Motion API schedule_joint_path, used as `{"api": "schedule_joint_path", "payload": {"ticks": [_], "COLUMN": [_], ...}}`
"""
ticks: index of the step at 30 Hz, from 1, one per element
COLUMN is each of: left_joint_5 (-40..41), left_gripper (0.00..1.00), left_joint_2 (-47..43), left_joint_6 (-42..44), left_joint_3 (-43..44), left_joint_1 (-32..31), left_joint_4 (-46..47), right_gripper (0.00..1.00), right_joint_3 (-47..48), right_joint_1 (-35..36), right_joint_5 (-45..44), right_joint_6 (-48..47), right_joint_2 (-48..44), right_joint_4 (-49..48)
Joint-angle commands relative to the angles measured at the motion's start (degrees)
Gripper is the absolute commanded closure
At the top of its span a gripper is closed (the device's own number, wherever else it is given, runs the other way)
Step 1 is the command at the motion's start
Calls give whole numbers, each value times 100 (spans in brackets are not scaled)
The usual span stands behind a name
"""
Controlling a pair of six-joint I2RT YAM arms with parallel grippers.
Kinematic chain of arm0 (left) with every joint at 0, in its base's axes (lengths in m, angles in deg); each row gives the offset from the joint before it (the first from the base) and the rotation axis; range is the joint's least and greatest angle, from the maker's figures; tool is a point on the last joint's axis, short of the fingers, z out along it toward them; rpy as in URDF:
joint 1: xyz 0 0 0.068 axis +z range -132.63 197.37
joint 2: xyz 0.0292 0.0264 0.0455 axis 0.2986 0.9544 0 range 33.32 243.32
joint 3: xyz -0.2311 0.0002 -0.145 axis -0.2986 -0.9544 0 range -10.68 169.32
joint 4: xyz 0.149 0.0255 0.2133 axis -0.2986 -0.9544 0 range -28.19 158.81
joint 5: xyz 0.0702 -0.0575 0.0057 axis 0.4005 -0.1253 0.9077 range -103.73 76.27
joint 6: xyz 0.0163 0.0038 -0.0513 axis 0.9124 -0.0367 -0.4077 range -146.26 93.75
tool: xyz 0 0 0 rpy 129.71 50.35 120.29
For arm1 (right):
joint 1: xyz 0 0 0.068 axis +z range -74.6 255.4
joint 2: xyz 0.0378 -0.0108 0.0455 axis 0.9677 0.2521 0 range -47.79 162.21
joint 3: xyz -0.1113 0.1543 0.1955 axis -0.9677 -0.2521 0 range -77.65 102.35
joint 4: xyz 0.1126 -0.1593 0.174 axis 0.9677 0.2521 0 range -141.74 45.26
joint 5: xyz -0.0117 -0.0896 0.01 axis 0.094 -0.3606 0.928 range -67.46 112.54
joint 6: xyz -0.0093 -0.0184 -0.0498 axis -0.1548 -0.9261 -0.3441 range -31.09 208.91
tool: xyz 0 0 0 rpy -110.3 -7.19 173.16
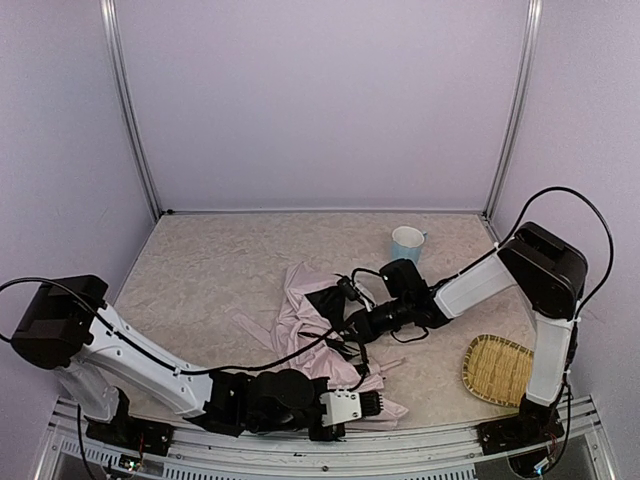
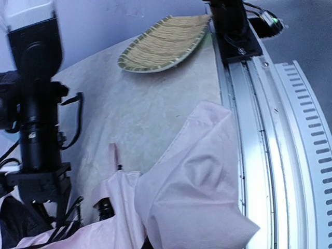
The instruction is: Put away the umbrella
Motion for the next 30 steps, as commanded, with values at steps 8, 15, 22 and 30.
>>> {"api": "schedule_joint_path", "payload": {"ticks": [8,15,22,30], "left_joint_5": [-1369,-2235,-3537,-3654], "left_gripper": [99,100,100,100], "left_joint_2": [-1868,-1300,627,1523], "left_joint_6": [-1639,-2860,-3958,-4573], "left_joint_3": [-1084,-1919,-1666,-1524], "left_joint_1": [1406,3111,4306,4347], "left_joint_4": [1393,2723,3683,3336], "right_gripper": [100,100,100,100], "right_joint_3": [-627,-540,-585,-1220], "right_joint_1": [258,255,177,15], "right_joint_5": [537,940,1537,829], "right_joint_6": [-709,-1203,-1140,-444], "right_joint_2": [228,570,793,-47], "right_joint_4": [386,592,339,-253]}}
